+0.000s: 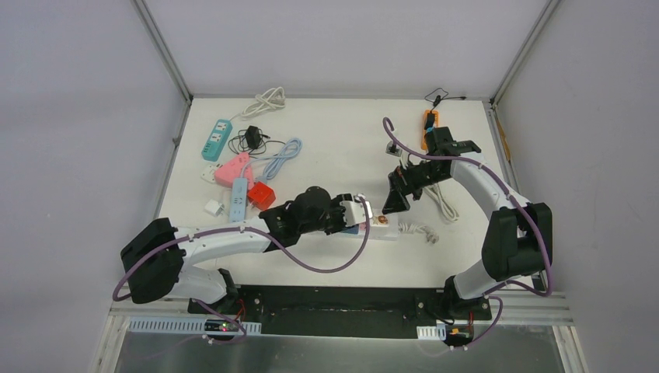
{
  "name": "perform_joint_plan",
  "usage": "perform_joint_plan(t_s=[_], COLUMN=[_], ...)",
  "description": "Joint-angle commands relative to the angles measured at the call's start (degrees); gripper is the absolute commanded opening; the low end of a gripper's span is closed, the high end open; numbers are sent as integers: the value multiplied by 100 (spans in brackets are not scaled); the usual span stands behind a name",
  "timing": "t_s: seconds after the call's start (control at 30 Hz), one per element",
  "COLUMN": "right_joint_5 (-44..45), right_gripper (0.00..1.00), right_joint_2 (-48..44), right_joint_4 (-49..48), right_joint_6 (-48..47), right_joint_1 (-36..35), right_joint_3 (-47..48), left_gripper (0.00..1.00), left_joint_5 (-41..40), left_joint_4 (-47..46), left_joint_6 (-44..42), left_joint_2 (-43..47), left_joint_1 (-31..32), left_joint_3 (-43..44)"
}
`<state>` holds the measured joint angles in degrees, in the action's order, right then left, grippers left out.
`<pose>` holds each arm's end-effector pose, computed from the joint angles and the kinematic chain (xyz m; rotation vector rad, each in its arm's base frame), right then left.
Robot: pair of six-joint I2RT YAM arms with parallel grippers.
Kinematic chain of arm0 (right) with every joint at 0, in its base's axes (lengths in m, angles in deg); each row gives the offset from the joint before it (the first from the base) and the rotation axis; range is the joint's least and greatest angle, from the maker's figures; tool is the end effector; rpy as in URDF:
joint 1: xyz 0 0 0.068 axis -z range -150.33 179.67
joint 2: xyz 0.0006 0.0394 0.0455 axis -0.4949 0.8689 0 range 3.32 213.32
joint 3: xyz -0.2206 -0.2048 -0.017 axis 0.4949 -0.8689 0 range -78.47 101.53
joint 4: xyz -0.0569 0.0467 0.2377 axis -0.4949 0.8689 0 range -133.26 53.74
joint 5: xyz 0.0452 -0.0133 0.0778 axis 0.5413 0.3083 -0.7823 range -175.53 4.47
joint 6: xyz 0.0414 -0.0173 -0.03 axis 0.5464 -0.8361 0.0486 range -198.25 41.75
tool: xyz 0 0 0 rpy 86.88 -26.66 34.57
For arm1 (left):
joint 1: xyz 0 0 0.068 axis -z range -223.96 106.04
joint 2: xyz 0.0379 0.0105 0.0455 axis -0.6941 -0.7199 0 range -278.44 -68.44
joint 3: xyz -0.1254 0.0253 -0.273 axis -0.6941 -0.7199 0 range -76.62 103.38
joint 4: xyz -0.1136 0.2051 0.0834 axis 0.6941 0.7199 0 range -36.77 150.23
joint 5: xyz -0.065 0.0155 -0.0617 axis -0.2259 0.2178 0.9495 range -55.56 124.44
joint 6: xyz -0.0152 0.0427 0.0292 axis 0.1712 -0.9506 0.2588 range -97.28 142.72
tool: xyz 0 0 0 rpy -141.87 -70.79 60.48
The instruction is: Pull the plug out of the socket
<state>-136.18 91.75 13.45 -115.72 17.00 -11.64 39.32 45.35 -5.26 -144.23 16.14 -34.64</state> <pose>0.2563 0.0858 0.2828 -1.1873 2.2479 1.1177 0.1330 -0.2375 0.2712 1.4637 1.4348 -0.4386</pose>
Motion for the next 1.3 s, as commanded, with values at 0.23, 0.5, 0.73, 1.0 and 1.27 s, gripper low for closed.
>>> perform_joint_plan(t_s=[0.23,0.5,0.73,1.0,1.27], right_joint_5=[-204,89,424,826,1059], right_gripper=[100,99,97,93,71], right_joint_2=[-173,-164,-53,236,394], right_joint_4=[-125,-625,-910,-933,-978], right_joint_6=[13,646,1013,1081,1207], right_joint_1=[-16,-21,-153,-403,-491], right_joint_3=[-24,-277,-382,-311,-267], left_gripper=[51,40,19,0,0], left_joint_5=[777,1004,1168,1225,1229], left_joint_4=[-124,-142,-89,14,50], left_joint_6=[180,205,215,156,114], left_joint_2=[-79,-167,-314,-319,-349], left_joint_1=[-266,-334,-390,-407,-410], left_joint_3=[354,437,576,613,619])
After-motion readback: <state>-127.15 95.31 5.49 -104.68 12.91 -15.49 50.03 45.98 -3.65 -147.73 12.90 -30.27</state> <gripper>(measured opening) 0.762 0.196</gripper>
